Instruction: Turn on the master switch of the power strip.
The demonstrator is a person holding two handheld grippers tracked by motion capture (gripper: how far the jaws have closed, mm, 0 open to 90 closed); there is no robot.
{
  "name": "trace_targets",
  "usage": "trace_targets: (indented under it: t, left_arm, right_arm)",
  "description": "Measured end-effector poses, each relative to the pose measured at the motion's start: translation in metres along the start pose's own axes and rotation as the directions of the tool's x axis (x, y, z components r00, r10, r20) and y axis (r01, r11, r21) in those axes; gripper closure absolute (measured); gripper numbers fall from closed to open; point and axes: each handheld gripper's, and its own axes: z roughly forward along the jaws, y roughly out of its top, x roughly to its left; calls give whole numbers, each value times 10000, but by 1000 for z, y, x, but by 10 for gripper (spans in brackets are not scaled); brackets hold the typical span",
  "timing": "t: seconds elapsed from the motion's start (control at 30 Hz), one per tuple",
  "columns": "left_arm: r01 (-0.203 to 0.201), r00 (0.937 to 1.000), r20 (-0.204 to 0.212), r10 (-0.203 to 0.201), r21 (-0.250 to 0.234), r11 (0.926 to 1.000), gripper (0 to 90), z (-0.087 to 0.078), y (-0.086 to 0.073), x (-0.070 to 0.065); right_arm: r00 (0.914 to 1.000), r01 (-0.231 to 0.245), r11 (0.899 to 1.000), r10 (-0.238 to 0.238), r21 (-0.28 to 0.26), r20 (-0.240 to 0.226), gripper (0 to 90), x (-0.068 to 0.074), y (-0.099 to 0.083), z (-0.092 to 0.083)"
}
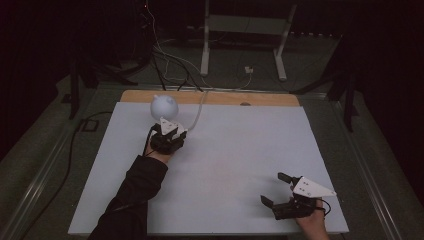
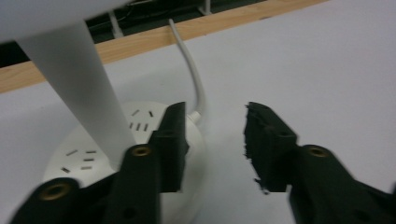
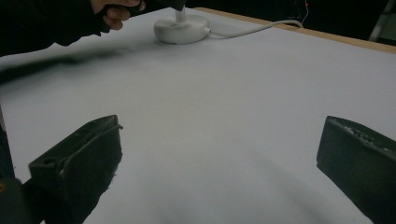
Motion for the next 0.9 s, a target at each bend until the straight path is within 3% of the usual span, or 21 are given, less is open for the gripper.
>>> trace_targets:
  t: [0.13, 0.4, 0.5, 0.57, 0.63, 0.73, 0.9]
  left_arm:
    - [258, 9996, -73, -257, 62, 9996, 754, 3, 1, 4]
    - [-126, 9992, -387, 139, 342, 9993, 887, 10, 0, 4]
    - [-158, 9990, -405, 173, 375, 9992, 900, 12, -1, 5]
    - [-571, 9960, -664, 595, 385, 9976, 900, 16, -4, 3]
    - [-652, 9955, -662, 675, 366, 9972, 900, 17, -5, 3]
    - [-922, 9899, -1032, 973, 537, 9943, 900, 20, -6, 3]
    - [-1100, 9881, -1012, 1156, 595, 9921, 900, 25, -9, 2]
  right_arm:
    - [10000, -5, 10000, 5, -3, 0, 1, 0, 0, 0]
    - [10000, -35, 10000, 35, 23, -11, 1, 0, 0, 0]
    - [10000, -27, 10000, 27, -2, -20, 1, 0, 0, 0]
    - [10000, -40, 10000, 40, 0, -26, 1, 0, 0, 0]
    - [10000, -41, 10000, 41, 9, -20, 1, 0, 0, 0]
    - [10000, -36, 10000, 36, 3, -38, 1, 1, 0, 0]
    - [10000, -35, 10000, 35, 18, -60, 1, 1, 0, 1]
